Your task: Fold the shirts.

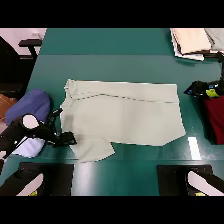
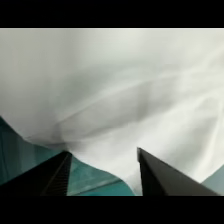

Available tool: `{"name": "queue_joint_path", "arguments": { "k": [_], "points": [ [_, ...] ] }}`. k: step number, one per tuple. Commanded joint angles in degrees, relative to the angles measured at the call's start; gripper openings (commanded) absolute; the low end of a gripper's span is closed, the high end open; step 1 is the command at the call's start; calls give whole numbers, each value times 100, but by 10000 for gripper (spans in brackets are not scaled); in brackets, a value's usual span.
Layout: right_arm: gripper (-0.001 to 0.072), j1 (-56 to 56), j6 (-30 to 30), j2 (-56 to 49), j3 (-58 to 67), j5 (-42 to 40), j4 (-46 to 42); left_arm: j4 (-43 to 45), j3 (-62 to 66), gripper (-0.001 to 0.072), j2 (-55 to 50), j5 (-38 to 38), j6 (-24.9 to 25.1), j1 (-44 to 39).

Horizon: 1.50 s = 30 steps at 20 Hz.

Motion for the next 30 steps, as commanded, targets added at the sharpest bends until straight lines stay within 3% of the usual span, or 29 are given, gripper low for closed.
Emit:
{"name": "queue_joint_path", "arguments": {
  "k": [1,2,3,4,5,9,12,13,14,18,20,23,27,30],
  "points": [
    [388,4,0,9,-7,76,0,-199,-103,491,9,229,-72,-164],
    [388,-7,-2,9,-7,190,-22,-221,-44,490,9,175,-72,-164],
    [388,-70,-46,9,-7,350,-39,-221,35,403,9,103,-63,-164],
    [388,-149,-68,9,-7,501,-50,-223,138,118,9,35,42,-164],
    [388,-258,-83,9,-9,658,-55,-223,243,34,9,-17,96,-164],
    [388,-868,-83,37,-313,1235,-70,-219,726,25,26,-251,146,-164],
    [397,-1322,-83,337,-1453,1231,-68,-227,1010,25,26,-380,188,-164],
    [512,-1456,-81,461,-1928,1228,-63,-225,1056,25,26,-367,188,-164],
    [578,-1543,-79,568,-2361,1213,-37,-227,1071,25,26,-339,188,-164],
    [569,-1276,-79,852,-3718,723,258,-223,1071,25,26,-319,188,-164],
    [524,-935,-79,852,-4019,367,579,-221,1071,25,26,-319,188,-164],
    [519,-345,26,855,-4113,-184,745,-216,1071,25,26,-323,190,-164],
    [17,33,20,861,-4039,-411,695,-173,1088,24,48,-608,341,-164],
    [16,55,22,1226,-3615,136,284,37,1088,23,715,-1005,186,-164]
  ]
}}
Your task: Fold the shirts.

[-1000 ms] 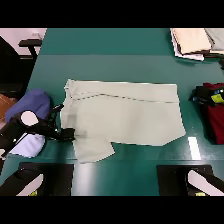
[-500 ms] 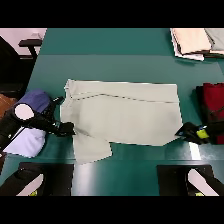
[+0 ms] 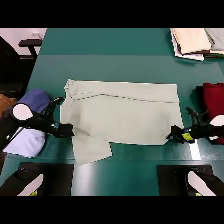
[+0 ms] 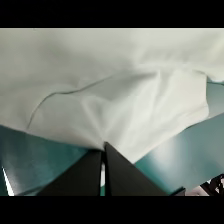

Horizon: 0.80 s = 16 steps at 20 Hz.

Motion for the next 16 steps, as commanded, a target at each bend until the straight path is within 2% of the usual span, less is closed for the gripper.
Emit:
{"name": "queue_joint_path", "arguments": {
  "k": [1,4,6,8,10,12,16],
  "points": [
    [16,114,26,461,420,568,-487,282,9,24,728,-568,-260,0],
    [16,72,236,1158,887,1513,-997,271,203,24,1327,-1266,-546,0],
    [15,74,282,1486,1058,1613,-1071,280,562,24,1303,-1432,-597,0],
    [15,74,282,1491,1244,1561,-1073,284,850,24,1176,-1084,-551,0],
    [15,81,278,1071,1532,1342,-1027,330,1054,24,789,-623,-262,0],
    [15,229,243,426,1934,1014,-1045,557,1266,24,146,-229,52,0],
    [15,680,223,-1233,3163,398,-1034,1213,2205,25,-1388,892,68,0]
  ]
}}
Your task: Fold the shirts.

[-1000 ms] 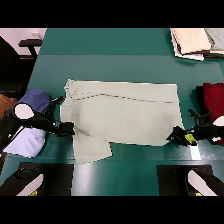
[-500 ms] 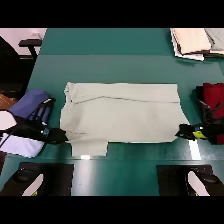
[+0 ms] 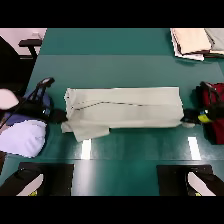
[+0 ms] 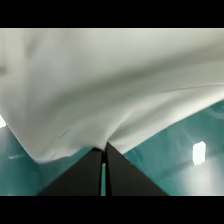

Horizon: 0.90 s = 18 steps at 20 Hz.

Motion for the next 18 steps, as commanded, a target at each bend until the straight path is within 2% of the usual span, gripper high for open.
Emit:
{"name": "queue_joint_path", "arguments": {
  "k": [1,6,9,10,11,12,13,15,17,18],
  "points": [
    [15,310,-22,-1353,1086,-402,-17,481,883,25,-1259,1005,168,2],
    [16,452,-20,-2931,2505,-409,-13,535,2024,26,-2634,1665,420,2],
    [18,450,-20,-3477,3191,-348,-11,603,2197,26,-2990,1996,409,2],
    [40,452,-31,-3617,3434,-343,-2,601,2197,28,-3010,2063,404,2],
    [237,437,-85,-3731,3663,-345,105,592,2199,106,-2997,2111,402,2],
    [354,378,-275,-3801,3860,-326,354,590,2225,311,-2983,2100,400,2],
    [357,286,-498,-3829,4000,-256,667,590,2306,381,-2983,1989,369,2],
    [393,20,-848,-3773,4052,-22,949,564,2553,372,-2977,1580,361,2],
    [394,-396,-938,-3746,4048,337,951,356,2712,372,-2977,1266,365,2],
    [434,-616,-938,-3746,4033,498,970,173,2723,371,-2977,1200,367,2]
  ]
}}
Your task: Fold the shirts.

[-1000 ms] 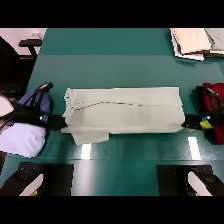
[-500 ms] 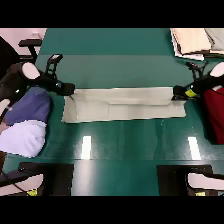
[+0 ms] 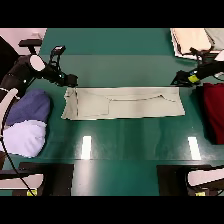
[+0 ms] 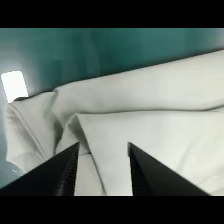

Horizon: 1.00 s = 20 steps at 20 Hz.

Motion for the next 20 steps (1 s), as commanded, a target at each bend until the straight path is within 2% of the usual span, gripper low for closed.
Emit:
{"name": "queue_joint_path", "arguments": {
  "k": [1,2,3,8,10,13,14,16,17,18,19,20],
  "points": [
    [520,-695,-240,-37,31,503,321,-472,175,355,-24,-374,-4,0],
    [536,-973,-262,-37,-120,566,487,-605,175,161,-24,-354,26,0],
    [536,-1244,-299,-37,-348,575,643,-737,175,37,-24,-308,118,-2],
    [531,-1954,-654,-57,-1532,153,846,-1561,175,26,-55,-199,140,-2],
    [531,-1993,-909,-179,-1777,90,1257,-1670,175,25,-105,-74,138,-72],
    [520,-1757,-949,-503,-1856,-7,1648,-1694,175,25,-245,74,138,-420],
    [490,-1631,-951,-588,-1853,-46,1646,-1694,177,25,-313,140,138,-586],
    [351,-1353,-1040,-682,-1853,-116,1639,-1711,177,25,-461,428,133,-914],
    [256,-1248,-1040,-671,-1851,-116,1644,-1716,181,24,-544,649,133,-1078],
    [119,-1167,-1078,-619,-1825,-116,1639,-1759,184,25,-640,894,114,-1235],
    [17,-1134,-1102,-527,-1742,-103,1646,-1878,197,25,-767,1078,87,-1375],
    [16,-1099,-1102,-396,-1622,-94,1648,-1971,260,25,-911,1130,87,-1493]
  ]
}}
